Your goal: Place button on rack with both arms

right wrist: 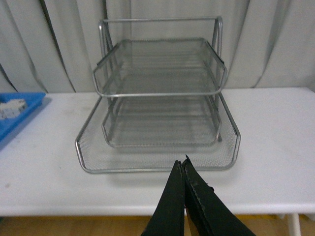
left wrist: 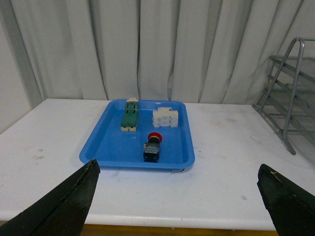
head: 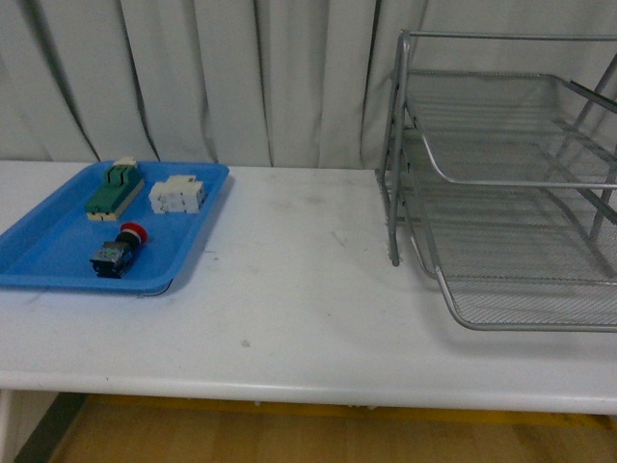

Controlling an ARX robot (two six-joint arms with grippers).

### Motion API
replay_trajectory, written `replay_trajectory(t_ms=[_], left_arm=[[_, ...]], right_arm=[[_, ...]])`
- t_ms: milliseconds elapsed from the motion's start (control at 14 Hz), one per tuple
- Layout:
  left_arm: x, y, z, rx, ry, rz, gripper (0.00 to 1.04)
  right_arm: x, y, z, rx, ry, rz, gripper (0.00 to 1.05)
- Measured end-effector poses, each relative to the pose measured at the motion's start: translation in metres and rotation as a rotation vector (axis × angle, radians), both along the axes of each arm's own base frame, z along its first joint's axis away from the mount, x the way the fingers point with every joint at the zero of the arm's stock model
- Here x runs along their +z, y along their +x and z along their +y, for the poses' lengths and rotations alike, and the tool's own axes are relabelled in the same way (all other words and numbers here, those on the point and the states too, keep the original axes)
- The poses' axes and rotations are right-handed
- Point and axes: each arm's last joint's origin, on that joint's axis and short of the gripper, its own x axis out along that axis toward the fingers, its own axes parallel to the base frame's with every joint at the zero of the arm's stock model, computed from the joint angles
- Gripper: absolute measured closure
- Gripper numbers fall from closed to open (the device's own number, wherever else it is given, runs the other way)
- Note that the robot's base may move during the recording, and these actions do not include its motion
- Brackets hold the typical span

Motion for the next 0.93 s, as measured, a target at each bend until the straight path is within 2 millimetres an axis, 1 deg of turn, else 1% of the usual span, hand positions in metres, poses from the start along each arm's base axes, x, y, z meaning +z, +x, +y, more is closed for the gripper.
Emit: replay_trajectory(t_ms=[71, 143, 286, 357, 500, 571, 857, 929], left_arm=[[0.0000, 0.0000, 0.0000, 0.001, 0.000, 0.000, 0.07], [0.0000, 0.0000, 0.0000, 0.000, 0.000, 0.000, 0.07], [0.0000, 0.0000, 0.0000, 0.000, 0.000, 0.000, 0.07], [0.0001, 0.0000, 0.0000, 0.000, 0.000, -0.001, 0.07], [0.0000, 0.0000, 0.0000, 0.000, 0.000, 0.000, 0.07], [0.0001, 0.0000, 0.0000, 0.000, 0.000, -0.001, 0.07], [0.0000, 0.0000, 0.0000, 0.000, 0.000, 0.000, 0.07], [0.0000, 0.0000, 0.0000, 0.000, 0.000, 0.000, 0.07]], right_arm=[[-0.0007, -0.0064, -0.0001, 0.000, 0.000, -0.013, 1.03], [0.0021, -0.0072, -0.0001, -0.002, 0.001, -0.035, 1.03], [0.0004, -0.0071, -0.0001, -0.002, 0.000, -0.027, 1.03], [0.0002, -0.0071, -0.0001, -0.002, -0.001, -0.024, 1.01], [0.0002, -0.0071, -0.0001, -0.002, -0.001, -0.024, 0.76], [0.0002, -0.0071, -0.0001, -0.002, -0.001, -0.024, 0.65], [0.0002, -0.0071, -0.0001, -0.002, -0.001, -0.024, 0.11], [0.0002, -0.0071, -0.0001, -0.002, -0.001, -0.024, 0.05]])
